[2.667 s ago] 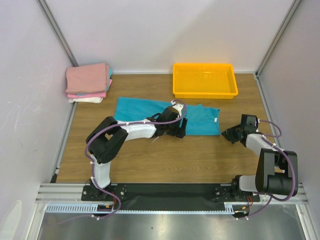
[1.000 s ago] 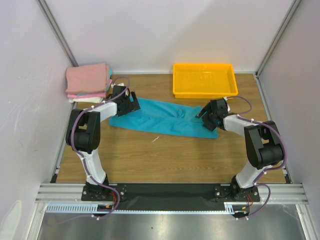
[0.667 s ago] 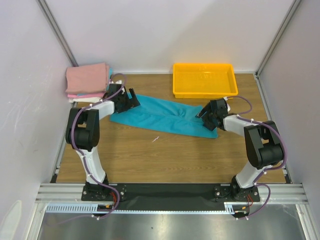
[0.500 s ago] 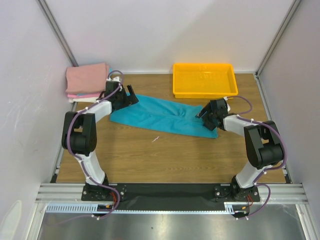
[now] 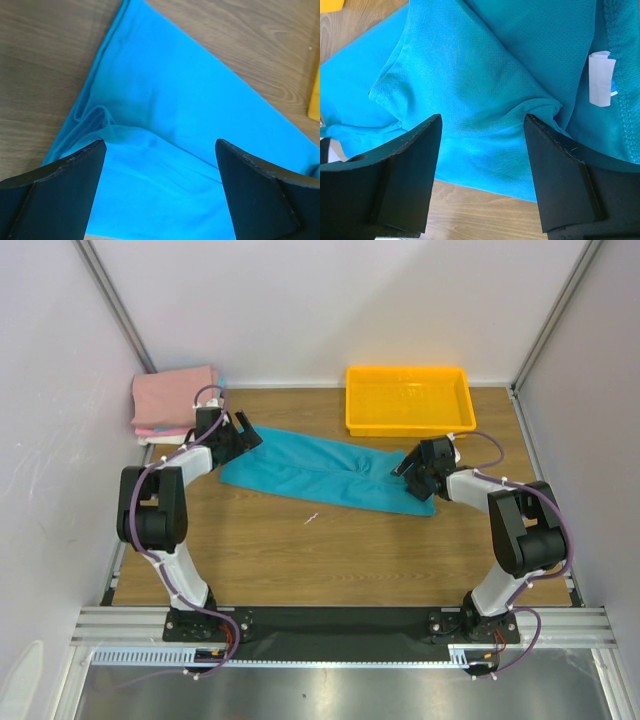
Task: Fold and stack the t-shirts
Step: Fold the tshirt
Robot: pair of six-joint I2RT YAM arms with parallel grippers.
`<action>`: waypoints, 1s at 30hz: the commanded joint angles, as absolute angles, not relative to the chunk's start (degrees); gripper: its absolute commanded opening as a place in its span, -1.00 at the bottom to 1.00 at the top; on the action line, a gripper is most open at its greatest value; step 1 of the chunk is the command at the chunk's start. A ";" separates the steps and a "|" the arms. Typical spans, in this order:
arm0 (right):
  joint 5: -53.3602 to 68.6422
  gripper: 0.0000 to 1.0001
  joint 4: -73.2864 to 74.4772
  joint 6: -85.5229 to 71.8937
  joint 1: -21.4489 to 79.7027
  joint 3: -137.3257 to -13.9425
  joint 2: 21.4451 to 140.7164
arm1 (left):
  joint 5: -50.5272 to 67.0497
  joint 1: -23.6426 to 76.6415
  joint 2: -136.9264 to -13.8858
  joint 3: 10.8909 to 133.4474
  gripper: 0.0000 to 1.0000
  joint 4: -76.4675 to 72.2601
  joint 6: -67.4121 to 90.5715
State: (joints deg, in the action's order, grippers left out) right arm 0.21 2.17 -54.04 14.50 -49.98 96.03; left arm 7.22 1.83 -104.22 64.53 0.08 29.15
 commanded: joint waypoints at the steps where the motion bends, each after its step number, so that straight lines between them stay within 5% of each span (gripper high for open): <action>1: -1.67 0.43 2.90 -52.74 14.33 -51.77 97.12 | 8.61 0.97 -106.43 65.56 0.94 -3.87 32.43; 17: -1.06 0.43 3.25 -52.03 13.71 -51.42 96.15 | 9.32 0.26 -109.35 67.77 0.93 -4.83 35.42; 30: -1.23 0.42 2.37 -51.42 13.62 -51.24 95.89 | 5.51 7.11 -94.48 67.86 0.91 3.88 12.66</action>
